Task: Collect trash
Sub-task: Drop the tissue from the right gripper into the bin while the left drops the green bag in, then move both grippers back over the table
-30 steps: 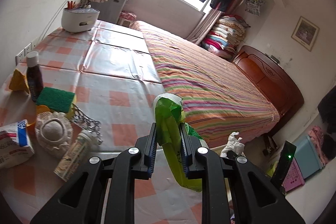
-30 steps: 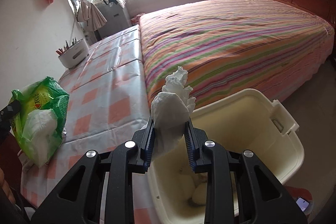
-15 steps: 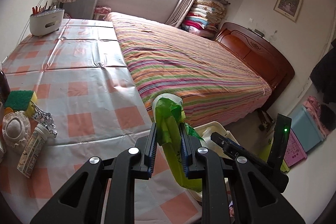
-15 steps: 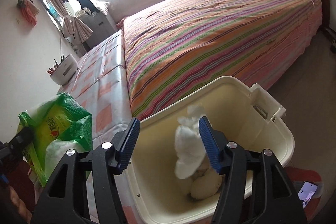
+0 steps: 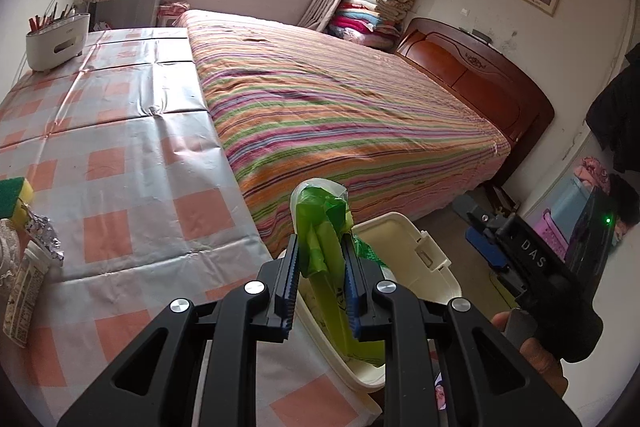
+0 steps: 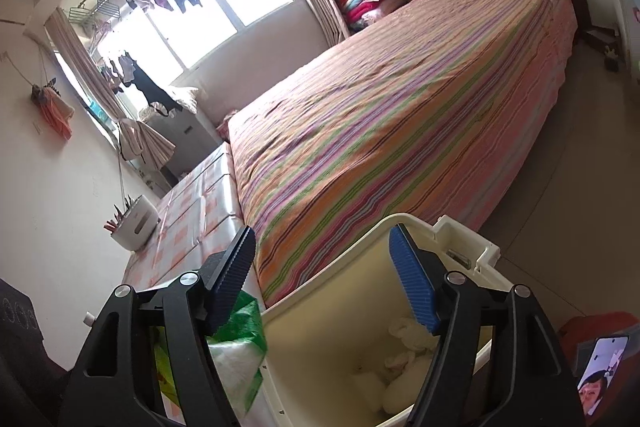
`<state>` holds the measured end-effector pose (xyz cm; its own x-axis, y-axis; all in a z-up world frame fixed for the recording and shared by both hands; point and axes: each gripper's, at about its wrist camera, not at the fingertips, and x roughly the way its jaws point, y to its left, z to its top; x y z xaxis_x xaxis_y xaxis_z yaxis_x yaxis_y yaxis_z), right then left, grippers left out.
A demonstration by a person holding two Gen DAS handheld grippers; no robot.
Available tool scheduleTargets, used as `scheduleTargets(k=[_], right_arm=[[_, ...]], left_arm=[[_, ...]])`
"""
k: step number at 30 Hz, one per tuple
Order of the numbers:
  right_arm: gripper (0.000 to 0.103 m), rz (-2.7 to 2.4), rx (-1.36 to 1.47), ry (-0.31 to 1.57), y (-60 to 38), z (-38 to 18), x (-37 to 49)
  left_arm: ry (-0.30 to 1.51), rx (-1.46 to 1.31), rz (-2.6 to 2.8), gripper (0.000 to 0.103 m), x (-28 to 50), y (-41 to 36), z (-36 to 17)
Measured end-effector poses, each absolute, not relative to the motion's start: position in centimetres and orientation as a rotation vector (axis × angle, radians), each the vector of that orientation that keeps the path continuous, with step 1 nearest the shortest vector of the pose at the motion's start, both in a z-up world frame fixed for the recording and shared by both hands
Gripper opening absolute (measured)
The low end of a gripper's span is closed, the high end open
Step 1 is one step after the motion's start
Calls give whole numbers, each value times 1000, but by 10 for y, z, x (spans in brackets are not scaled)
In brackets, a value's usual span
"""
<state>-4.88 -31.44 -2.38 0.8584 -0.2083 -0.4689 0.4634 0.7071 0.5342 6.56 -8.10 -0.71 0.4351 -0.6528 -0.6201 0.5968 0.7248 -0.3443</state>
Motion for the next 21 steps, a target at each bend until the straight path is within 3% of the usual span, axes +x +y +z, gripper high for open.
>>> scheduleTargets(k=[7,10,12,14,21], right_arm=[[69,-388,700,355,-314,-22,-52],[69,-393,691,346,-312,-21,-52],[69,-394,684,343,-312,-20,-52],[69,-396,685,338,-312,-20,-53],[69,-368,645,336,-300,-16,-48]], left_arm=[[809,-10,-823,22,53,-116,-15],[787,29,-832,37,47,-128,-16],[762,39,-831,59,43,-130,-16],[742,61,-825,71,40,-130,-14],[671,11,-765,75,39,-90,8]])
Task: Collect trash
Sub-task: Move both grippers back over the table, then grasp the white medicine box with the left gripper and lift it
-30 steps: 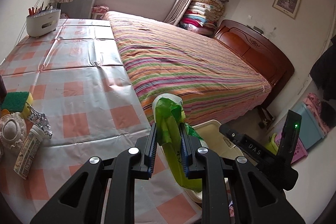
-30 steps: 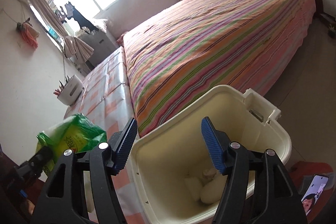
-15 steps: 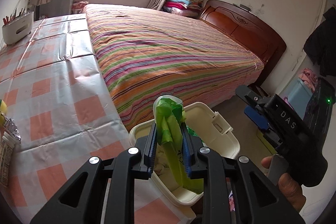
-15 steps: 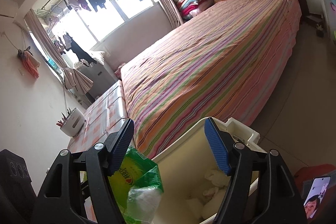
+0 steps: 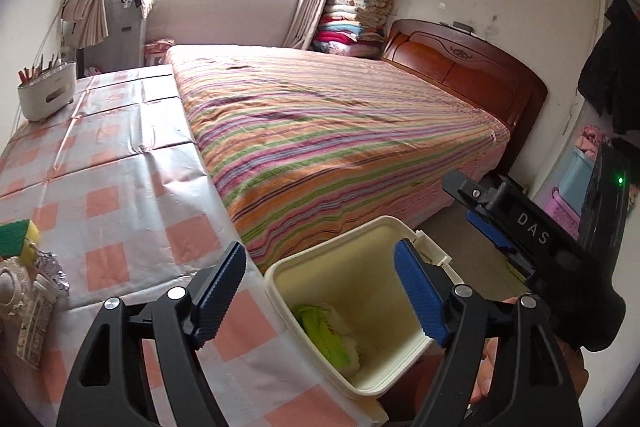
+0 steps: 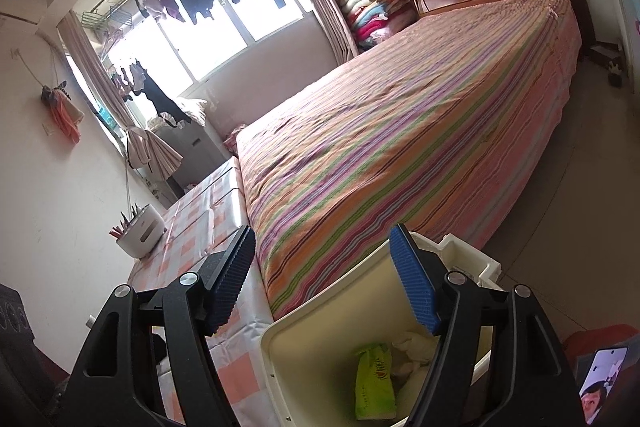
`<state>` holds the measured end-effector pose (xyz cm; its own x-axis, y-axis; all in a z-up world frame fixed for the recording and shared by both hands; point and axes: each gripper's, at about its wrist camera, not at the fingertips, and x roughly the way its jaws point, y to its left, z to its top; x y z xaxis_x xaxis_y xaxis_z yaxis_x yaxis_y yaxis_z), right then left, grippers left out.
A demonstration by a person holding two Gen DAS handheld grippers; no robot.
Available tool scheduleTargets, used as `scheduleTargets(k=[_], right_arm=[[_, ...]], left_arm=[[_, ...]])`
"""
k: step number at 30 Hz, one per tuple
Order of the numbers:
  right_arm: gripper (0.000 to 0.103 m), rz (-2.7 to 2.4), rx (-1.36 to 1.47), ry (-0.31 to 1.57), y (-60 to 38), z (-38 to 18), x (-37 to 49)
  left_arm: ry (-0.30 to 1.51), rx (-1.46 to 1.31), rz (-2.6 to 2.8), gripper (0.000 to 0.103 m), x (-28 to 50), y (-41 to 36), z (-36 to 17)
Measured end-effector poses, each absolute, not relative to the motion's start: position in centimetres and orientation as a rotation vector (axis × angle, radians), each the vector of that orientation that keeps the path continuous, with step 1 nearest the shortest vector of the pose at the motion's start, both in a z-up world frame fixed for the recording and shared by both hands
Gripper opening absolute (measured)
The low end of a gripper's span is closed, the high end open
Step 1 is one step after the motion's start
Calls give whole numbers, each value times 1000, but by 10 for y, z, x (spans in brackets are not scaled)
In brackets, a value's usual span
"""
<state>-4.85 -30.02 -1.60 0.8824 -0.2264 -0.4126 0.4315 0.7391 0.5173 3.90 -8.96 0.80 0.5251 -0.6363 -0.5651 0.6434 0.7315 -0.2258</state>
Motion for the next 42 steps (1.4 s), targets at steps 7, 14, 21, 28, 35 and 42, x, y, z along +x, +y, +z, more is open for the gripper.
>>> scheduleTargets(k=[7,14,21,28,35,42], right_arm=[[69,-270,553,398,-258,-13,-19],[69,-87,458,494,-185,-14,20],[69,73,330,597,-102,-22,50],[67,186,232,717,-32,-44,69],[60,232,191,830,11,-54,89],[56,202,201,924,30,-63,111]], left_arm=[[606,8,-637,76,52,-28,24],[579,22,-504,76,68,54,30],[612,-119,-316,76,84,169,16],[647,-186,-173,76,94,248,8],[760,-119,-155,76,105,280,-9],[863,26,-315,76,123,281,-7]])
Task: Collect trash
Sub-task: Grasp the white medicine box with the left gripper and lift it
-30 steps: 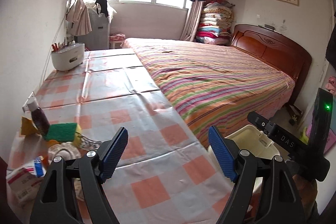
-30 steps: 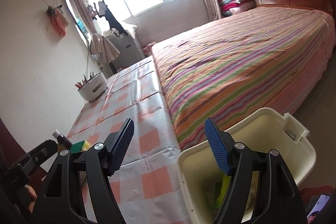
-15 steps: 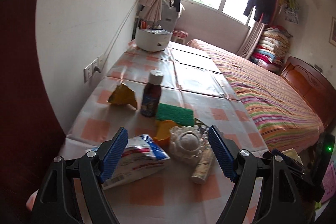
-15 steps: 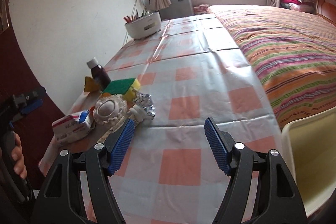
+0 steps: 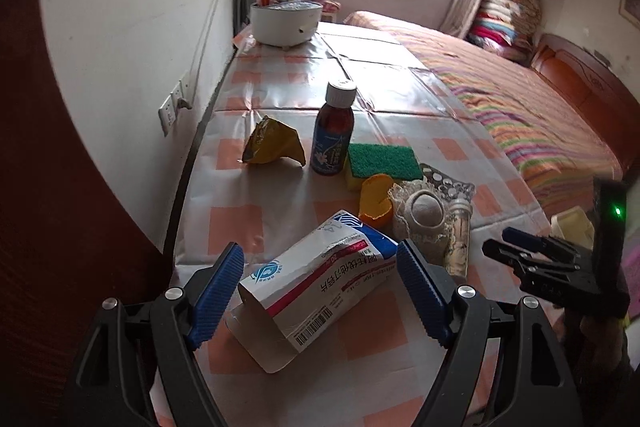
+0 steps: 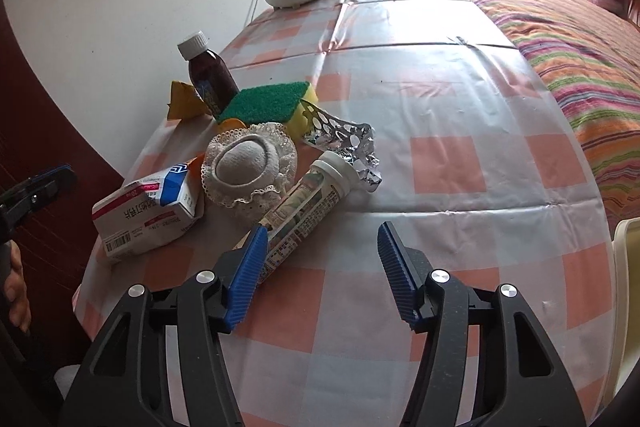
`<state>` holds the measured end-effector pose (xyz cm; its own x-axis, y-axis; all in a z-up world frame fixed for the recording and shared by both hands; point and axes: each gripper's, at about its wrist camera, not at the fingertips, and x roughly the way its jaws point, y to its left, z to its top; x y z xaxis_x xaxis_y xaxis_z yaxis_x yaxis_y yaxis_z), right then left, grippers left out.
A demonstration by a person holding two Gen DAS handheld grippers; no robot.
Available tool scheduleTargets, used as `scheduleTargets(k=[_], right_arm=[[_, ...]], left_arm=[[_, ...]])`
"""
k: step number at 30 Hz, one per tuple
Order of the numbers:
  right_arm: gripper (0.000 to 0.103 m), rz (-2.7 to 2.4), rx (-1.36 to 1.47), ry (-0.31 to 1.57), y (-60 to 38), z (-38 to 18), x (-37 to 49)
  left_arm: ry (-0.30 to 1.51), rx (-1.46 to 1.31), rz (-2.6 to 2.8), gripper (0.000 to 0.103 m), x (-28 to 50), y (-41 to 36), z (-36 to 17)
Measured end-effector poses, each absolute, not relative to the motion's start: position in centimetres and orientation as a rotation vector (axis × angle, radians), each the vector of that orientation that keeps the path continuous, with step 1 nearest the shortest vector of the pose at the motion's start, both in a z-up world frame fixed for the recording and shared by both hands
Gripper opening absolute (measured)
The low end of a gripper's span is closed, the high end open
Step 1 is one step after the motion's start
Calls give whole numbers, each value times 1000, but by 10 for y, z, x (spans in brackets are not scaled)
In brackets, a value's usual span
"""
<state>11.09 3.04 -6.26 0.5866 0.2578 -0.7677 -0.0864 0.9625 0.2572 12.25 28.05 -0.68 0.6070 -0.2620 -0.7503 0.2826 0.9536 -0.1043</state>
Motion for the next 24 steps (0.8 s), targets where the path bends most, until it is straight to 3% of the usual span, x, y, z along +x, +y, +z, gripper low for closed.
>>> scheduleTargets(k=[14,24], right_arm=[[53,201,225,989,49,-68,134],[53,217,220,1004,54,-68,138]], left_arm=[[1168,373,-463,76,164,246,-50],[1339,360,-544,76,157,226,-74]])
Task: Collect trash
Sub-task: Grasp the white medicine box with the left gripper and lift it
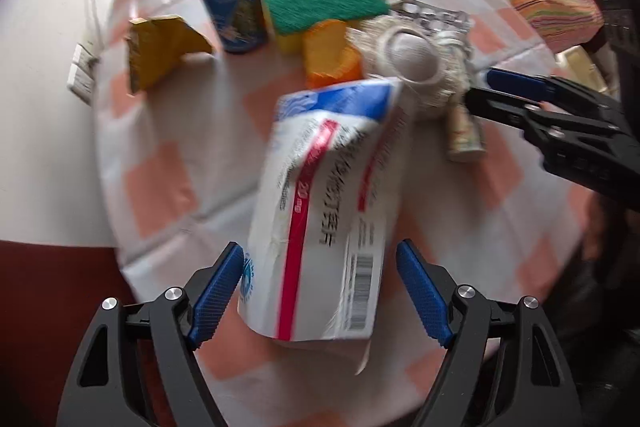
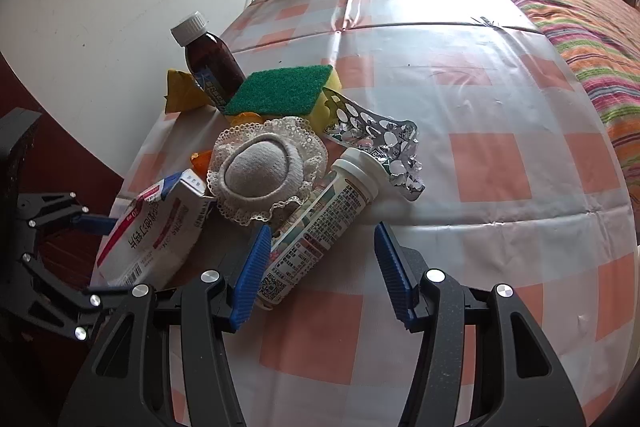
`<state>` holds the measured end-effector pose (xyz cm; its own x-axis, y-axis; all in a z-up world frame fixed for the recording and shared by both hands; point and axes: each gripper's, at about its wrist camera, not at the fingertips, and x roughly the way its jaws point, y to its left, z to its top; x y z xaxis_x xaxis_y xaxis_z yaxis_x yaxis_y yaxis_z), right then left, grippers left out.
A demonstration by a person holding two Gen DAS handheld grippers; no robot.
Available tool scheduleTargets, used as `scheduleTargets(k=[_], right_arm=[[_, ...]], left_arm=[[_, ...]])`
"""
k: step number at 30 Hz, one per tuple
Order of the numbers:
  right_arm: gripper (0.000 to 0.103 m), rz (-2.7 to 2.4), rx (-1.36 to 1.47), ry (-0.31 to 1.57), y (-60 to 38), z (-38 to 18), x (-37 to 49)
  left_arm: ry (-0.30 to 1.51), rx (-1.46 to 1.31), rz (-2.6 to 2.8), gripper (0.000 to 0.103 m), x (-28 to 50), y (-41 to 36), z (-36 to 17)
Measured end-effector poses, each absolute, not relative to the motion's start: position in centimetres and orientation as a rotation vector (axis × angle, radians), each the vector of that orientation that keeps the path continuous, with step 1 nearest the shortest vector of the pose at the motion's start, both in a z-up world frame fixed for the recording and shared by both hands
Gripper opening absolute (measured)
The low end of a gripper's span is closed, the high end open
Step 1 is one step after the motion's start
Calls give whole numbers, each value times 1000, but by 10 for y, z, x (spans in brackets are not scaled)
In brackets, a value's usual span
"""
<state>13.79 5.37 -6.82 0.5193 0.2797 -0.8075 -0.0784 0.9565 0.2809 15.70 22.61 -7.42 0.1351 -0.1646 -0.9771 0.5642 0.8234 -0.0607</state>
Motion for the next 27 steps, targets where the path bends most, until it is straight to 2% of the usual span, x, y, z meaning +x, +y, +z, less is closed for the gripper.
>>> scheduleTargets(k=[4,9,10,11,16,19,21,22,27], right_arm=[[53,217,218,1005,54,-68,139],[52,226,253,1015,53,-71,143],[48,232,265,1018,53,-72,144],[40,237,277,1020,53,-73,145],[33,228,272,997,57,-71,148],[25,234,302,987,51,-71,148],[12,230,309,962,44,-69,145],[0,232,314,942,41,-66,144],[0,202,308,932,28,-65,142]], left_arm=[[1356,361,-528,76,141,213,-83],[1395,206,-475,77,138,210,-86],[1407,152,-464,77,140,213,-85],[1419,97,-455,77,142,217,-84],[1438,-45,-410,77,146,228,-81],[1431,-66,-396,77,143,230,-80],[1422,-77,-385,77,145,231,-79],[1415,-83,-379,77,145,232,-79],[1389,-89,-372,76,148,245,-76]])
